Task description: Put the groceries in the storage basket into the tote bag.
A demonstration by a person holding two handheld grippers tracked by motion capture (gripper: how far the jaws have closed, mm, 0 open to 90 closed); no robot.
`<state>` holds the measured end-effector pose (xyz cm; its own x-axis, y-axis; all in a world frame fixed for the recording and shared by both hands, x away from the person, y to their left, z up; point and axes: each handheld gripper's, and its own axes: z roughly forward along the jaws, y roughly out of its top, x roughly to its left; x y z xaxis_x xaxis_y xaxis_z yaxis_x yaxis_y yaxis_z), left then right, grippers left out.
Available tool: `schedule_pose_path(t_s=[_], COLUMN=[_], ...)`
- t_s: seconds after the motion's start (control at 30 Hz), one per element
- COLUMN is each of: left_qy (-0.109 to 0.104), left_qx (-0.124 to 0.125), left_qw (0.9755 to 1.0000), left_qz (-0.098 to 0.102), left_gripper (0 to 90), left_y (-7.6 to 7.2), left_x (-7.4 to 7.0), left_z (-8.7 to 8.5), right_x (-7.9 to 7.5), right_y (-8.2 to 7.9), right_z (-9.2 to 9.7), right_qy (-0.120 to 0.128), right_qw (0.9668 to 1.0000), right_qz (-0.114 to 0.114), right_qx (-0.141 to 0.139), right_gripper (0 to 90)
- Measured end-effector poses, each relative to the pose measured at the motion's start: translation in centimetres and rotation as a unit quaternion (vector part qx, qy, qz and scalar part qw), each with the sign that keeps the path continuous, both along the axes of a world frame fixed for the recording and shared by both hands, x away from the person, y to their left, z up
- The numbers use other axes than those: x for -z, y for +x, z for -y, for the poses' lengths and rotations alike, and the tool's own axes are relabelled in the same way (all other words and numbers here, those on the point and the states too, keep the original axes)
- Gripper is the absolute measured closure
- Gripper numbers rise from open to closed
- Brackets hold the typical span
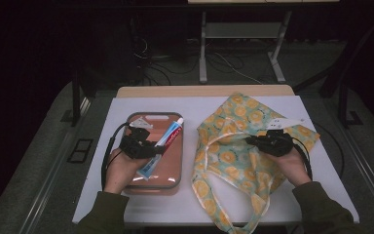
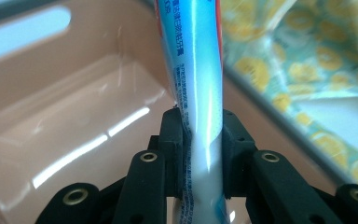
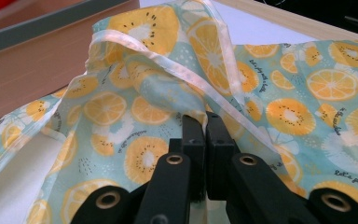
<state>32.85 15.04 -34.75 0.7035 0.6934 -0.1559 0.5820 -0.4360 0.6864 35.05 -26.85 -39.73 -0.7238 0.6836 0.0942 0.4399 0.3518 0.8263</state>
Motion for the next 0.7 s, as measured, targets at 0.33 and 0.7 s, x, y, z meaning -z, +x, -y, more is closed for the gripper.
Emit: schedule_pose_path(t_s=[0.33,0.7], left_qy=[-0.055,-0.052], left_qx=[0.055,0.118], left_qw=[0.997,0.9915], left_qz=[0.006,-0.013], left_gripper=[73.3,73.3], left_y=[-1.3,-2.4], left_x=[-2.0,-1.0], left_z=[4.2,11.7], right_x=[-0.2,-0.5], right_y=[0.0,0.0], right_z=[0.2,0.6], right_qy=[0.005,0.01], right_qw=[1.0,0.9999], right_qz=[0.002,0.008], right_qx=[0.002,0.004], right_gripper=[88.1,88.1])
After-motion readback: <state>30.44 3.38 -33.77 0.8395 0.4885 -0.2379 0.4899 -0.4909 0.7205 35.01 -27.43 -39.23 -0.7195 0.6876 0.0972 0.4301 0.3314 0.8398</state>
